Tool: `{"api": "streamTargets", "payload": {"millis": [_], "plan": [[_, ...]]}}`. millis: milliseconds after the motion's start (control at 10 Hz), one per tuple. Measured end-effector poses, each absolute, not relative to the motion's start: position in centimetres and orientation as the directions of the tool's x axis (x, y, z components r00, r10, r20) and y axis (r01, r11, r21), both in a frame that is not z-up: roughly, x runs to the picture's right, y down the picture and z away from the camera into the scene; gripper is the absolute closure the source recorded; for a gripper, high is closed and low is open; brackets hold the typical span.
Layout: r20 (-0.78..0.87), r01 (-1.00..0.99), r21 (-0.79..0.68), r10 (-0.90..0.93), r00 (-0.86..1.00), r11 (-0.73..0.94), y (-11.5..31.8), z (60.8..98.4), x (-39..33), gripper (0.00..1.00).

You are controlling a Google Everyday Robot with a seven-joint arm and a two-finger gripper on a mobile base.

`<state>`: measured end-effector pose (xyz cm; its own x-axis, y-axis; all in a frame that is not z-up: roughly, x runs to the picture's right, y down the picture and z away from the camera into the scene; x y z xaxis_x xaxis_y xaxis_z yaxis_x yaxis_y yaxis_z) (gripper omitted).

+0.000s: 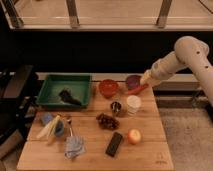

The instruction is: Place pepper in paper cup

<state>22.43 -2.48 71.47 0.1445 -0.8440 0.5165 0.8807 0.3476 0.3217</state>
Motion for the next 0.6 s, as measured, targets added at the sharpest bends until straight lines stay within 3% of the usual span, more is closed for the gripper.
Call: {"api": "streamTargets", "payload": {"millis": [600], "plan": [[0.554, 0.9, 0.232, -0.811, 0.189, 0.369, -0.9, 73.9, 24.7, 1.0]]}}
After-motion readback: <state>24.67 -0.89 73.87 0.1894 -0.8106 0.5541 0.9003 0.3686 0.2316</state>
